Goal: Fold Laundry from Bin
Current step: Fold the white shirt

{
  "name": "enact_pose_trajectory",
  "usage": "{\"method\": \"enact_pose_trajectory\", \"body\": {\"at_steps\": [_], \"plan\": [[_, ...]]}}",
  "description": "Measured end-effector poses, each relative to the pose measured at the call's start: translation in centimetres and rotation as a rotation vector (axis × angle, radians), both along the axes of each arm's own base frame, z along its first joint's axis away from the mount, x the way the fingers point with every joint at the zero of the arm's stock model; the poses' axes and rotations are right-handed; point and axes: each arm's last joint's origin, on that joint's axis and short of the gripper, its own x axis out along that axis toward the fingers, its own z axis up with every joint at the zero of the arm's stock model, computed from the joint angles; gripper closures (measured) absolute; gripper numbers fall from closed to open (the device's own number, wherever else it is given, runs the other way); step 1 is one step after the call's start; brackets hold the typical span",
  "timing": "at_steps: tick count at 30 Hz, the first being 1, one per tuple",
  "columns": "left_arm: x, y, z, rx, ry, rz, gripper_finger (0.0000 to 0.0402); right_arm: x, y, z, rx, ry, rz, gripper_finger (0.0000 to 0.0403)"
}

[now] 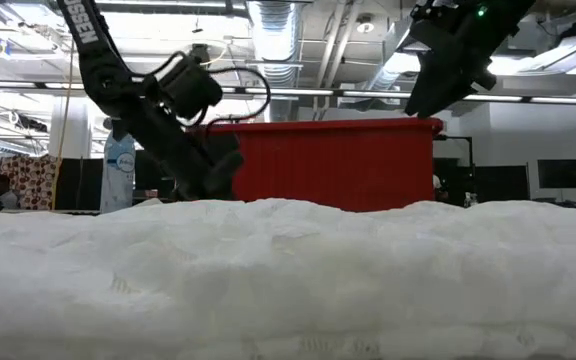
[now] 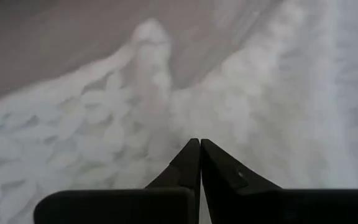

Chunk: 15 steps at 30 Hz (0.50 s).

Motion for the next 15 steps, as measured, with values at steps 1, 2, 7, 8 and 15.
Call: {"method": "enact_pose_trajectory", "body": {"at_steps": [1, 2, 7, 8, 15], "plan": [[-0.1, 0.1, -0.3, -0.004, 0.011, 0.013, 0.0401, -0.1, 0.1, -0.1, 0.011, -0.002, -0.01, 0.02], [-0.1, 0.2, -0.5, -0.009, 0.018, 0.025, 0.0401, -0.2, 0.1, -0.2, 0.027, -0.003, -0.032, 0.02], [-0.5, 0.8, -1.2, -0.026, 0.064, 0.071, 0.0401, -1.0, 0.1, -1.6, 0.102, 0.081, -0.198, 0.0201], [-0.7, 0.9, -1.3, -0.028, 0.084, 0.083, 0.0401, -1.2, 0.0, -1.9, 0.104, 0.108, -0.221, 0.0201], [-2.0, 1.0, -1.6, -0.053, 0.218, 0.205, 0.0402, -0.5, 0.2, -4.6, 0.116, 0.24, -0.348, 0.0201]]}}
